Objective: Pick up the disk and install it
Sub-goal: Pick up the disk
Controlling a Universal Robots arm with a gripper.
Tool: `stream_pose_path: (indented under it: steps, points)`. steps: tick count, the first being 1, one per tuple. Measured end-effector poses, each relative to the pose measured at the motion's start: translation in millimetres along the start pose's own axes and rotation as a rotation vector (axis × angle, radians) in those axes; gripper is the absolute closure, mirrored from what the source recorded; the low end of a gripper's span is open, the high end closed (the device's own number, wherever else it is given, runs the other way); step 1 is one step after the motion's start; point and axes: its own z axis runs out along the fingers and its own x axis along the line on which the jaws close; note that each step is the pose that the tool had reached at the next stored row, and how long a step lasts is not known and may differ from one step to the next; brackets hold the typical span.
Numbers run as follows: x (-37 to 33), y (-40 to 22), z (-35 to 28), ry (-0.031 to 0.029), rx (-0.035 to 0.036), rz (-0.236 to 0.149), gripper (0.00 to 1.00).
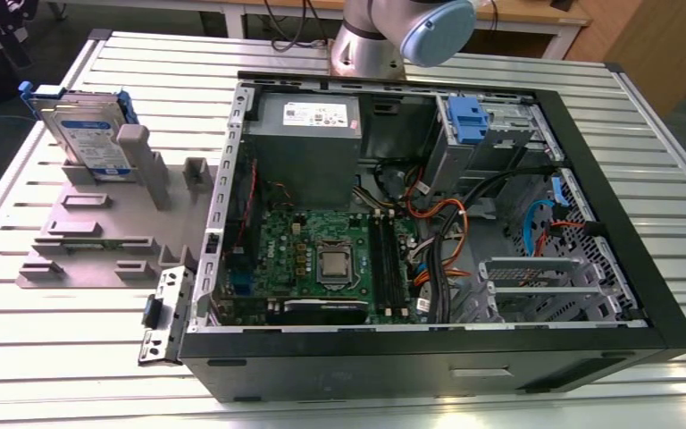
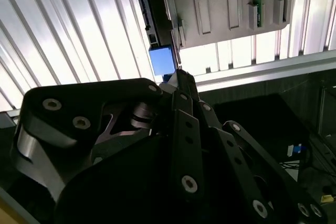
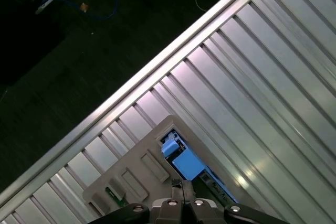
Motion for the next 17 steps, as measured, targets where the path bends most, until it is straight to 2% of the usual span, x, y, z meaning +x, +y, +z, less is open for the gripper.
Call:
stream_pose_path:
  steps: [13, 17]
  points:
    - [0.0, 0.0, 0.0, 0.0001, 0.0, -0.004, 0.89]
    - [0.0, 0.0, 0.0, 0.0013, -0.0004, -0.034, 0.89]
